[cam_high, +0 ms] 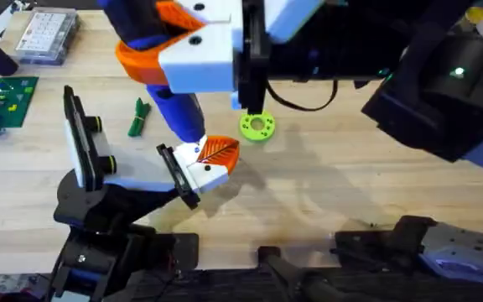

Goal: Pick up the gripper from the table and insert it into the empty holder that is missing its gripper. Then pick up a screw, insert it into the mounting hole, and use the screwdriver to tighten it. Finally, clean up the table by picking up the vegetable and placing it into the bucket.

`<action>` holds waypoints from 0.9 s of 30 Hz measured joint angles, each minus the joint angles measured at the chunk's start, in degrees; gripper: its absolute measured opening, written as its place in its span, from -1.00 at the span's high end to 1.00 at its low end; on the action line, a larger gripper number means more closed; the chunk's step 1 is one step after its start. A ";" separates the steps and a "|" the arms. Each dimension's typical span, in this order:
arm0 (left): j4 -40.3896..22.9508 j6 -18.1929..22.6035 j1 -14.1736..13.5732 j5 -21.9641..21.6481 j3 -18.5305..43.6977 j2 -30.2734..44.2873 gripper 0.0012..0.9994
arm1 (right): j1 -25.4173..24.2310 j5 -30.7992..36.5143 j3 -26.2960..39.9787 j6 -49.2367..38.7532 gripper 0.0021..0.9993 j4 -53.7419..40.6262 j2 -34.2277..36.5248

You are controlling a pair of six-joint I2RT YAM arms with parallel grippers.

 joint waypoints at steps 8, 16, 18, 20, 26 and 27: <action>0.00 0.00 0.00 0.00 0.00 0.00 0.97 | 0.04 0.80 -0.37 -0.77 0.95 -0.05 0.02; 0.00 0.00 0.00 -0.01 0.00 0.02 0.97 | 0.73 0.86 -0.71 -0.84 0.95 1.33 0.57; 0.00 0.00 0.00 0.00 0.00 0.00 0.97 | 0.79 0.86 -0.71 -0.84 0.95 1.41 0.90; 0.00 0.00 0.00 0.00 0.00 0.00 0.97 | 0.83 0.86 -0.71 -0.83 0.95 1.40 1.18; 0.00 0.00 0.00 0.00 0.00 0.00 0.97 | 0.99 0.86 -0.83 -0.83 0.95 1.42 1.36; 0.00 0.00 0.00 0.00 0.00 0.00 0.97 | 0.99 0.86 -0.91 -0.84 0.95 1.43 1.36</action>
